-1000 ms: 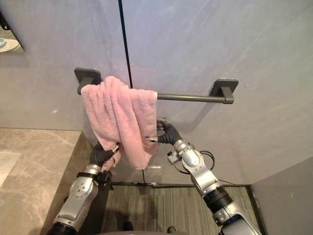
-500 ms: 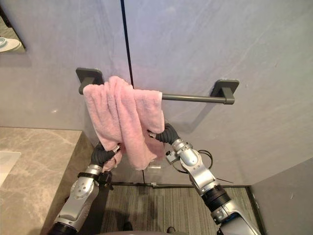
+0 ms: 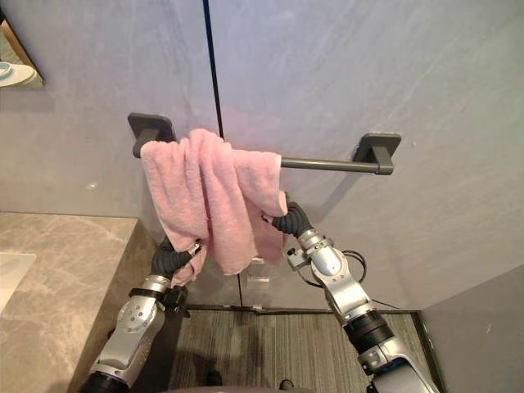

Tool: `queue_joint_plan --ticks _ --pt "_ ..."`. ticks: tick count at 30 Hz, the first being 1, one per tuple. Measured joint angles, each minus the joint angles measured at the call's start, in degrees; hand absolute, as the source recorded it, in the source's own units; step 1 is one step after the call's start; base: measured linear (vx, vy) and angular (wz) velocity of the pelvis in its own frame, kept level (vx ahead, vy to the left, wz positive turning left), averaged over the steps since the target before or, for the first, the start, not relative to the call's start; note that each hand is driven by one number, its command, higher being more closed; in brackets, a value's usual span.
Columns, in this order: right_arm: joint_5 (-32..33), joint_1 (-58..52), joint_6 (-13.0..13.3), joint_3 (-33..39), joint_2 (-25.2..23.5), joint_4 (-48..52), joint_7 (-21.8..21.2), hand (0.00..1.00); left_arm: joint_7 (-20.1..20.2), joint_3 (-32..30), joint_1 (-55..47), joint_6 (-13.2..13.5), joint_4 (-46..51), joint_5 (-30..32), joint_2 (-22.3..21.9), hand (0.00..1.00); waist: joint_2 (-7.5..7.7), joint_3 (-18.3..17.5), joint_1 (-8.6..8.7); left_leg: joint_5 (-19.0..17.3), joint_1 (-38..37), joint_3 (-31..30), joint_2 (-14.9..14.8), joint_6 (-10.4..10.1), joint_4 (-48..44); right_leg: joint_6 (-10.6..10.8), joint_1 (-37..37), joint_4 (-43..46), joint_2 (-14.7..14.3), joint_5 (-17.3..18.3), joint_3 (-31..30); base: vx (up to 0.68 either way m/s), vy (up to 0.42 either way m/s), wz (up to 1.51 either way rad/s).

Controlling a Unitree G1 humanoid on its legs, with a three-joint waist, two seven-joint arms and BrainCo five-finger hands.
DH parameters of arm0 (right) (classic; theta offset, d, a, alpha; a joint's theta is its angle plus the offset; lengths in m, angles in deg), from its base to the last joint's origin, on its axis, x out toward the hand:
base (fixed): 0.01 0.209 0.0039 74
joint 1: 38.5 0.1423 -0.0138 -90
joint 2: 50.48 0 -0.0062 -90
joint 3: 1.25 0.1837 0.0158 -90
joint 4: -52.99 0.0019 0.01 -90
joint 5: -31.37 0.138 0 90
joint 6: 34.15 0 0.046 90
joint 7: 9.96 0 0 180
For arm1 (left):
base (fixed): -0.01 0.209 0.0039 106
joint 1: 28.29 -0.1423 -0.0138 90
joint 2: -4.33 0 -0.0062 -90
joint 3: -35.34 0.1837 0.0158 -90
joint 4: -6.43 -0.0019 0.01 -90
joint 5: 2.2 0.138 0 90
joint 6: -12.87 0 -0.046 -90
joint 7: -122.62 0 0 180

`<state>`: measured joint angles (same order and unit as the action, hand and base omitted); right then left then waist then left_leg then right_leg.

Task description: Organize washtable

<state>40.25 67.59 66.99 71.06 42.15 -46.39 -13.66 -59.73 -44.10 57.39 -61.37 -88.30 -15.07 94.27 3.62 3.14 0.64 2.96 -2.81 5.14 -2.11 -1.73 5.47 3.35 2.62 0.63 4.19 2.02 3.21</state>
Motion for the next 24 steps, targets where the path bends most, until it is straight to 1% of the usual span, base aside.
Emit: queue_joint_plan --ticks 4,7,11,18,21,24 --pt "0.03 -1.34 0.12 2.98 1.19 1.92 0.04 1.00 0.04 -0.12 -0.05 0.15 0.08 0.00 0.04 1.00 0.00 0.00 0.10 -0.01 -0.08 0.16 -0.01 0.00 0.00 0.01 0.00 0.00 0.00 -0.01 -0.12 0.00 0.000 0.00" --pt "0.07 -2.10 1.03 4.90 1.66 1.95 0.09 1.00 0.33 -0.19 -0.10 0.33 0.61 0.00 0.04 1.00 0.00 0.00 0.19 -0.01 -0.14 0.28 -0.03 0.00 0.00 0.01 0.00 0.00 0.00 -0.02 -0.21 0.00 0.000 0.00" --pt "0.27 -2.86 1.11 8.01 2.11 1.95 0.13 1.00 1.11 -1.16 -0.30 0.40 0.92 0.00 -0.02 1.00 -0.01 0.00 0.35 -0.02 -0.32 0.59 -0.07 -0.01 0.00 -0.01 0.02 0.00 -0.03 -0.04 -0.44 0.00 0.000 -0.02" --pt "2.47 -2.94 1.35 10.27 2.11 1.97 0.13 1.00 1.52 -1.92 -0.90 0.44 2.20 0.00 -0.14 1.00 -0.02 0.01 0.90 -0.04 -0.47 0.89 -0.08 -0.01 0.00 0.03 0.02 0.00 -0.03 -0.14 -0.70 0.00 0.000 -0.01" --pt "3.44 -2.94 1.37 11.36 2.11 1.98 0.13 1.00 2.37 -1.92 -0.89 0.92 2.68 -0.01 -0.38 1.00 -0.04 0.03 1.22 -0.04 -0.53 0.98 -0.07 -0.01 0.00 0.05 0.03 0.00 -0.02 -0.16 -0.78 0.00 0.000 0.00" --pt "4.21 -3.00 1.37 11.89 2.10 1.97 0.13 1.00 2.37 -2.01 -0.88 0.93 2.68 -0.01 -1.85 1.00 -0.10 0.06 1.57 -0.06 -0.57 1.11 -0.06 -0.01 0.00 0.07 0.01 0.00 -0.01 -0.17 -0.93 0.00 -0.002 -0.01"
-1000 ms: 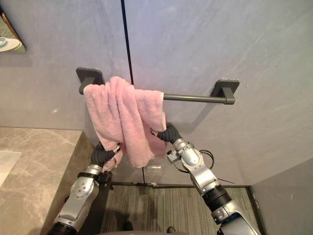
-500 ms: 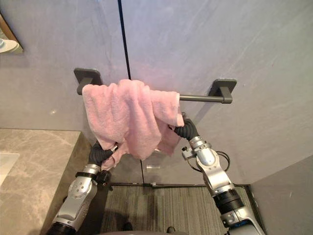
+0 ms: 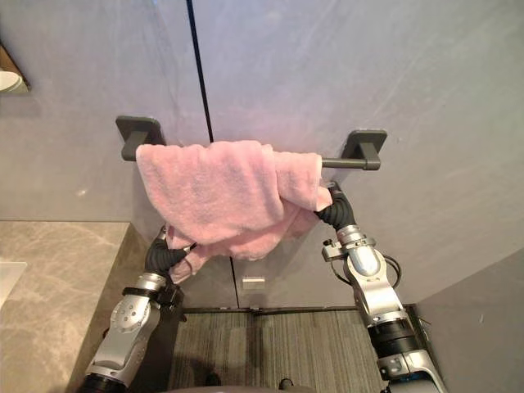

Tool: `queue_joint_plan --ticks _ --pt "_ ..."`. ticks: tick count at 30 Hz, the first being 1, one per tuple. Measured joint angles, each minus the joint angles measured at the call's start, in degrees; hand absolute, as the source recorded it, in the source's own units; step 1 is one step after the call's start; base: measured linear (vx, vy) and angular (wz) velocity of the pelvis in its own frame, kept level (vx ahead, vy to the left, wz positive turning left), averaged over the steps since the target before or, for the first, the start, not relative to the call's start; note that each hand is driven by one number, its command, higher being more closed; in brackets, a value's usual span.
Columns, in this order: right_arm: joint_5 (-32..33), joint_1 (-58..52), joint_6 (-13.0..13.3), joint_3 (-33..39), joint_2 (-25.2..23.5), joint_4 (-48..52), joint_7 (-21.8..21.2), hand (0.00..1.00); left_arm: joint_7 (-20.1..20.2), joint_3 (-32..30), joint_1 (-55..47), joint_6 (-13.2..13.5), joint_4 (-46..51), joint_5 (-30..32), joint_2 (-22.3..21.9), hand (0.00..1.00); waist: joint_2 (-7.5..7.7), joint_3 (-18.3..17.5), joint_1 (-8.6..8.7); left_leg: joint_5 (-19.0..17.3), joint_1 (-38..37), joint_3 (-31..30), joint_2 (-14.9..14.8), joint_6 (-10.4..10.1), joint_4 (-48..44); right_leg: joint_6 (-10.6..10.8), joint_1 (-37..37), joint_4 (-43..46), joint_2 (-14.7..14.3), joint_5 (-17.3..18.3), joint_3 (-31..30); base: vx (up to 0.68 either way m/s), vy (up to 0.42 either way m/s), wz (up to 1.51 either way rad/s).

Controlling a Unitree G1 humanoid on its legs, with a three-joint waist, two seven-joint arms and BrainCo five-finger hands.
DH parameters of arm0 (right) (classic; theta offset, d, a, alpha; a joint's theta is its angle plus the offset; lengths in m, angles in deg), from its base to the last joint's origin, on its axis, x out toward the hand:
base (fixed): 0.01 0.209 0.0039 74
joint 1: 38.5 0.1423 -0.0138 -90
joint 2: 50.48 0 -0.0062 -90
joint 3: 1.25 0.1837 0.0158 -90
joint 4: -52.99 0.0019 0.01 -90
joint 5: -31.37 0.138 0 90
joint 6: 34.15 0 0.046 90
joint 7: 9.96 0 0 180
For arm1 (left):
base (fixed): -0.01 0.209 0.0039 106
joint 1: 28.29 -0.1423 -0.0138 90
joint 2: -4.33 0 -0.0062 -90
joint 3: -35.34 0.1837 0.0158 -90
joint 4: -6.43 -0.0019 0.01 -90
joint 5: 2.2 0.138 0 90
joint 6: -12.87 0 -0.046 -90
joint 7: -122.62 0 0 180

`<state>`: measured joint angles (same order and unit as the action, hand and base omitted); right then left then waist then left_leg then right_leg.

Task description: Organize washtable

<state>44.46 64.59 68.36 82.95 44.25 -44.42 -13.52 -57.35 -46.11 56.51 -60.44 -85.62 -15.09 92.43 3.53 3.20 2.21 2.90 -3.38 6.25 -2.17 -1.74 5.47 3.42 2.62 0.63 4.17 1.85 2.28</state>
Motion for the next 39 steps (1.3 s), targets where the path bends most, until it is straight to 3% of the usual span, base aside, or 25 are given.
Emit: queue_joint_plan --ticks 15,39 --pt "2.17 -0.10 -0.01 2.96 0.00 -0.97 0.00 1.00 1.17 0.01 1.78 0.00 -0.17 -0.06 -2.27 1.00 -1.17 0.61 0.24 -0.02 -0.10 0.06 0.08 0.00 0.00 0.03 0.02 0.04 0.05 -0.01 -0.08 0.00 0.000 0.00" --pt "1.24 -0.10 -0.06 2.84 -0.08 -7.63 -1.30 1.00 2.46 -0.21 2.98 -0.09 -9.88 -0.57 -3.88 1.00 -2.02 1.10 0.75 0.03 -0.16 -1.29 0.33 -0.01 0.05 0.04 0.51 -0.47 0.17 0.00 1.25 0.00 -0.001 0.02"
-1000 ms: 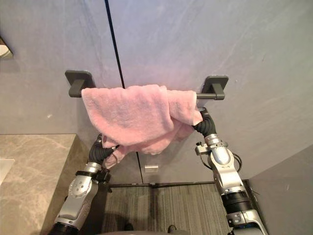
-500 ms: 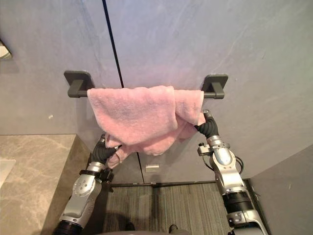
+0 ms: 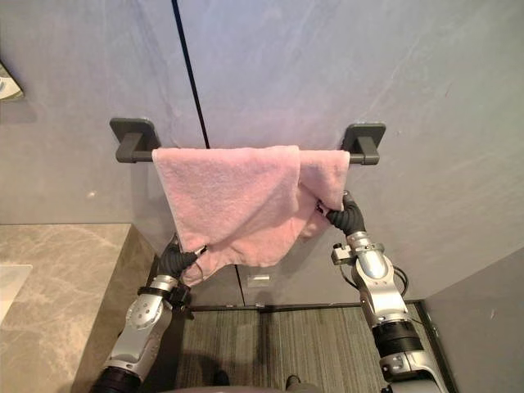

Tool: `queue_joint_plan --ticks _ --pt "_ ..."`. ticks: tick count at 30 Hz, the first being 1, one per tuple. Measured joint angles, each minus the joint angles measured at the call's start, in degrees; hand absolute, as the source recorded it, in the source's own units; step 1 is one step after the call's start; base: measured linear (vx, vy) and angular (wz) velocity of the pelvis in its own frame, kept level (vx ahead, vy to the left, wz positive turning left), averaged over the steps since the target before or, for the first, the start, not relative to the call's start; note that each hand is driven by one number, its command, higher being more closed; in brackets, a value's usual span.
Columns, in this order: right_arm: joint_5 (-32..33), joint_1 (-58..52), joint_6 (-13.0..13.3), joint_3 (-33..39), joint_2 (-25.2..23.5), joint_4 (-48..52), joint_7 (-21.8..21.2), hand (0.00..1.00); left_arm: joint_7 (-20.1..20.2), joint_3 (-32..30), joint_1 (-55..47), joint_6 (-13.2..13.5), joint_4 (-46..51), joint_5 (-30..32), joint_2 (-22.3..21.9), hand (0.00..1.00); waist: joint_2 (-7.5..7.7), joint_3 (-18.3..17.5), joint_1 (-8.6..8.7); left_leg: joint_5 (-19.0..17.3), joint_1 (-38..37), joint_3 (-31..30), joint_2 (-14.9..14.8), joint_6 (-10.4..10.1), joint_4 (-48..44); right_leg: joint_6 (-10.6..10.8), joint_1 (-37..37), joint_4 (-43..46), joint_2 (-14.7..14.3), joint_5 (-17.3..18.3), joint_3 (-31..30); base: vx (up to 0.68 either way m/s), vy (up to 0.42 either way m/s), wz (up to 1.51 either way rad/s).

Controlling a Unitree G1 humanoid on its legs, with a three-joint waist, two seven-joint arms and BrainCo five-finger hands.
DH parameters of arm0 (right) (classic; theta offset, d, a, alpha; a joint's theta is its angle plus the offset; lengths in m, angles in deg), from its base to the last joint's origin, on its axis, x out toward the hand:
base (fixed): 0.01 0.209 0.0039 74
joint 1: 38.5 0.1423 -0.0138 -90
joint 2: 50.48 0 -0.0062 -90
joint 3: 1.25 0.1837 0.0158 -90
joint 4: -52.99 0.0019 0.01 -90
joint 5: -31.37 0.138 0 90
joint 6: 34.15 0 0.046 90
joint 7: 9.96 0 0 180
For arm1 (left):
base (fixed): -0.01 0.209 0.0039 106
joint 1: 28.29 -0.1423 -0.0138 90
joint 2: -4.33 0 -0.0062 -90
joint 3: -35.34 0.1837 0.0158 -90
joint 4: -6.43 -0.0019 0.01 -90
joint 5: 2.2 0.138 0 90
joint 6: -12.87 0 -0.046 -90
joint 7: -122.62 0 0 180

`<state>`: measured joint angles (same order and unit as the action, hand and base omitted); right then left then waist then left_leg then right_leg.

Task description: Organize washtable

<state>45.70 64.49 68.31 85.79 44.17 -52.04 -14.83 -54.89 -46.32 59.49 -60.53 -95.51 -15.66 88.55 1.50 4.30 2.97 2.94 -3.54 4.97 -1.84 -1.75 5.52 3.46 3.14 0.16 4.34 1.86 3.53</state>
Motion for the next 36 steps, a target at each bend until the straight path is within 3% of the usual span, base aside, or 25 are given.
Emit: queue_joint_plan --ticks 10,11,12,13,26,29,36 --pt "-5.33 -0.07 0.88 -0.09 -2.27 -1.62 -0.08 1.00 -0.03 -0.69 0.08 0.16 -2.48 0.11 -0.08 1.00 -0.41 0.27 0.12 -0.02 -0.34 -0.27 -0.02 -0.02 0.41 0.01 0.72 -0.51 0.01 -0.01 0.63 0.00 -0.006 0.02" --pt "-6.01 -0.15 0.92 -0.10 -2.41 -1.61 -0.08 0.00 -0.03 -0.99 0.19 0.26 -3.08 0.12 -0.13 1.00 -0.41 0.27 0.12 -0.03 -0.35 -0.27 -0.02 -0.03 0.41 0.01 0.76 -0.55 0.01 -0.01 0.59 0.00 0.000 0.00" --pt "-6.08 -0.28 0.91 -0.09 -2.52 -1.61 -0.06 0.00 -0.03 -1.33 0.60 0.29 -3.37 0.13 -0.23 1.00 -0.37 0.28 0.12 -0.03 -0.36 -0.27 -0.02 -0.03 0.41 0.01 0.81 -0.60 0.01 -0.01 0.47 0.00 0.000 0.00" --pt "-6.15 -0.46 0.90 -0.08 -2.54 -1.61 0.03 0.00 -0.03 -1.47 0.73 0.29 -3.38 0.15 -0.28 0.00 -0.34 0.30 0.11 -0.03 -0.37 -0.27 -0.03 -0.03 0.41 0.01 0.83 -0.63 0.01 -0.01 0.45 0.00 0.000 0.00" --pt "-11.70 -5.19 -0.33 1.40 -4.79 -1.64 3.49 0.00 -1.68 -4.21 -0.50 0.13 -4.33 0.60 -0.35 0.00 0.00 0.49 0.66 -0.31 -0.65 0.28 -0.16 -0.21 0.35 0.02 1.65 -2.25 -0.12 -0.69 -0.03 0.00 -0.003 -0.01" --pt "-11.66 -7.31 -1.65 1.50 -5.31 -2.13 3.52 0.00 -2.70 -4.45 -1.53 -0.27 -4.34 0.59 -0.21 0.00 0.12 0.58 0.95 -0.44 -0.60 0.47 -0.17 -0.27 0.12 0.04 1.55 -2.38 -0.14 -0.72 -0.23 0.00 -0.013 -0.04" --pt "-10.29 -10.74 -1.85 3.04 -8.38 -2.29 3.73 0.00 -2.94 -4.46 -4.00 -1.23 -4.35 0.53 -0.26 0.00 0.24 0.68 1.03 -0.47 -0.29 0.56 -0.19 -0.29 0.06 0.02 1.23 -2.42 -0.17 -0.77 -0.28 0.00 0.000 0.00"
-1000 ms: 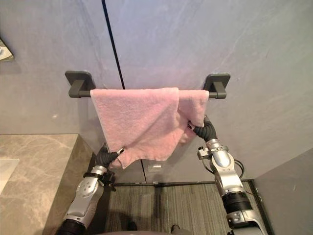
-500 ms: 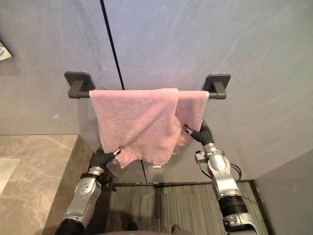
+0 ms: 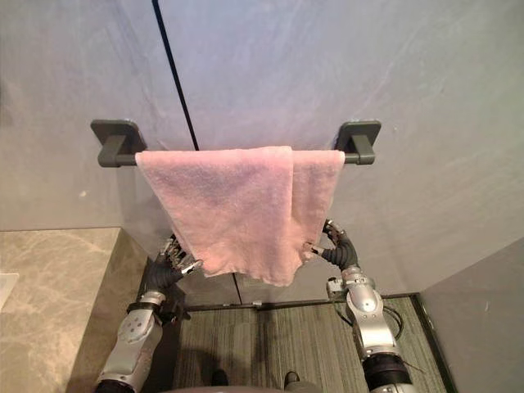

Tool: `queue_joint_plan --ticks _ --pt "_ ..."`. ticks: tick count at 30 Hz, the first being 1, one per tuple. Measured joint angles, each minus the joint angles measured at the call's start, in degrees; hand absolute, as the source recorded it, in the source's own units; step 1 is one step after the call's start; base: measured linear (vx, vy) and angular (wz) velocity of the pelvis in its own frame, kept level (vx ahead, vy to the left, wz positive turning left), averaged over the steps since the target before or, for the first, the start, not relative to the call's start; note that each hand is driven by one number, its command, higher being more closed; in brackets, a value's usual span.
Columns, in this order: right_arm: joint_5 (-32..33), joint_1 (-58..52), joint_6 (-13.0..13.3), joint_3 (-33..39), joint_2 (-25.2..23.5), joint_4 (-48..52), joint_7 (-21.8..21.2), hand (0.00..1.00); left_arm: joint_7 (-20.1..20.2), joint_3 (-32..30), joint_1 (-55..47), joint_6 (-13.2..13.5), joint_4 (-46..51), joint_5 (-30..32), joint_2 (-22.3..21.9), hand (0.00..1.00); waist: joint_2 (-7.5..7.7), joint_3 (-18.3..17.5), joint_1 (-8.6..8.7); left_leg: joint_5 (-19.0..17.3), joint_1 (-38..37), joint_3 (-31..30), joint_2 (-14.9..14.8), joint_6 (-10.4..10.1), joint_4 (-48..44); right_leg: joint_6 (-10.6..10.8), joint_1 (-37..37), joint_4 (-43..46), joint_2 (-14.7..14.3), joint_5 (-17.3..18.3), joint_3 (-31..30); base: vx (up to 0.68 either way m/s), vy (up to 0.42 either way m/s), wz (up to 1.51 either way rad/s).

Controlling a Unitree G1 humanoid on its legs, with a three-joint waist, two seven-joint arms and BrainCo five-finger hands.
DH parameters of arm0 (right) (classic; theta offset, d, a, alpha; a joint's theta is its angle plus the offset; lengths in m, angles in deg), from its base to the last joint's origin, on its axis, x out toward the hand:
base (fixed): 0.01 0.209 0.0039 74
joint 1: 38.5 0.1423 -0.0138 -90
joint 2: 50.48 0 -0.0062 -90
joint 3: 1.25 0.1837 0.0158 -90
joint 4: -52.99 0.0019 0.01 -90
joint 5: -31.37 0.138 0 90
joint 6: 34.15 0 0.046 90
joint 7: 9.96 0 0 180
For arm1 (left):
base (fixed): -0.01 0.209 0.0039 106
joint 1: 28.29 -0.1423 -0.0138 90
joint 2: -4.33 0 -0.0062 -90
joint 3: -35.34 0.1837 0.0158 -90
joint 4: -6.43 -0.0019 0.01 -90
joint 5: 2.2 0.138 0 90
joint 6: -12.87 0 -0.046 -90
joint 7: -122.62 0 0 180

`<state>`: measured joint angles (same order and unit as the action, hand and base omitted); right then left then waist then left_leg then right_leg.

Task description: Organize washtable

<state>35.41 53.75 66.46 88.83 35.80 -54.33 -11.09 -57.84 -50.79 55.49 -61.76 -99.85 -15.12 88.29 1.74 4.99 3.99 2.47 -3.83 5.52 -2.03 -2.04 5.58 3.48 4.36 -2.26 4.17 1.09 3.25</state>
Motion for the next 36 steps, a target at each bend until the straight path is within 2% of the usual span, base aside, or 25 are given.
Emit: queue_joint_plan --ticks 6,12,18,20,25,26,29,32,33,36 --pt "0.00 -3.91 -0.10 3.66 -3.30 0.07 1.14 0.00 0.03 -2.43 -2.69 -0.54 0.02 -0.61 -0.34 0.00 0.00 0.00 0.00 0.00 -0.04 0.00 -0.01 0.00 -0.01 0.01 0.01 0.08 0.01 -0.01 0.00 0.00 0.000 0.00" --pt "0.76 -7.42 -0.82 12.24 -3.95 1.01 3.60 0.00 -1.22 -10.59 -4.98 -0.65 3.59 -3.09 -0.28 0.00 -0.01 0.00 -0.01 0.00 -0.15 -0.01 -0.03 0.00 -0.02 0.01 0.09 0.17 0.03 -0.01 0.00 0.00 0.000 -0.01" --pt "1.07 -10.91 -0.98 21.63 -3.97 13.60 6.09 0.00 -2.45 -16.82 -7.18 -0.43 18.84 -4.40 -1.66 0.00 -0.08 -0.01 0.10 -0.22 -0.87 0.42 -0.05 0.06 0.01 0.02 0.56 0.30 0.06 0.01 -0.32 0.00 0.000 -0.02" --pt "0.95 -11.19 -0.87 24.37 -3.97 19.07 7.28 0.00 -3.46 -18.84 -7.27 0.44 24.43 -4.57 -2.59 0.00 -0.16 -0.05 0.09 -0.24 -1.00 0.57 -0.04 0.07 0.02 0.04 0.54 0.49 0.08 0.04 -0.33 0.00 0.000 -0.02" --pt "1.20 -10.19 0.60 26.68 -3.95 30.43 8.70 0.00 -3.81 -19.73 -7.21 2.16 37.80 -4.88 -2.60 0.00 -0.36 -0.18 0.09 -0.23 -1.24 0.77 0.00 0.08 -0.01 0.05 0.53 0.74 0.12 0.05 -0.33 0.00 -0.002 -0.01" --pt "2.09 -8.89 2.04 27.00 -3.85 34.04 8.72 0.00 -3.77 -19.66 -7.11 3.28 42.28 -4.90 -2.57 0.00 -0.52 -0.28 0.15 -0.23 -1.41 0.91 -0.01 0.09 -0.02 0.05 0.54 0.89 0.13 0.05 -0.42 -0.03 -0.011 -0.05" --pt "3.45 -7.35 4.40 26.80 -3.17 39.48 8.62 0.00 -3.27 -18.72 -5.98 5.04 47.08 -5.78 -2.41 0.00 -0.74 -0.41 0.10 -0.22 -1.58 0.99 0.00 0.09 -0.02 0.05 0.62 1.03 0.13 0.05 -0.48 -0.01 -0.003 -0.01" --pt "6.74 -4.47 7.55 23.16 -1.49 45.66 7.95 0.00 -1.61 -13.20 -4.79 6.60 52.01 -9.82 -0.68 0.00 -0.79 -0.44 0.11 -0.22 -2.32 1.10 -0.02 0.10 -0.02 0.05 1.24 1.06 0.11 0.05 -0.61 -0.04 -0.014 -0.02" --pt "8.37 -3.46 9.03 19.80 -0.89 47.63 6.67 0.00 -0.04 -9.03 -3.91 7.12 53.07 -11.64 0.79 0.00 -0.84 -0.51 0.09 -0.23 -2.64 1.20 -0.01 0.10 -0.01 0.06 1.46 1.14 0.11 0.07 -0.71 -0.03 -0.008 -0.02" --pt "11.41 -1.32 10.77 9.10 -0.42 49.92 2.99 0.00 3.67 1.62 -1.22 7.41 54.08 -14.79 3.95 0.00 -1.09 -0.72 0.06 -0.22 -2.72 1.31 0.01 0.11 -0.01 0.08 1.40 1.30 0.11 0.06 -1.07 -0.04 -0.010 -0.03"
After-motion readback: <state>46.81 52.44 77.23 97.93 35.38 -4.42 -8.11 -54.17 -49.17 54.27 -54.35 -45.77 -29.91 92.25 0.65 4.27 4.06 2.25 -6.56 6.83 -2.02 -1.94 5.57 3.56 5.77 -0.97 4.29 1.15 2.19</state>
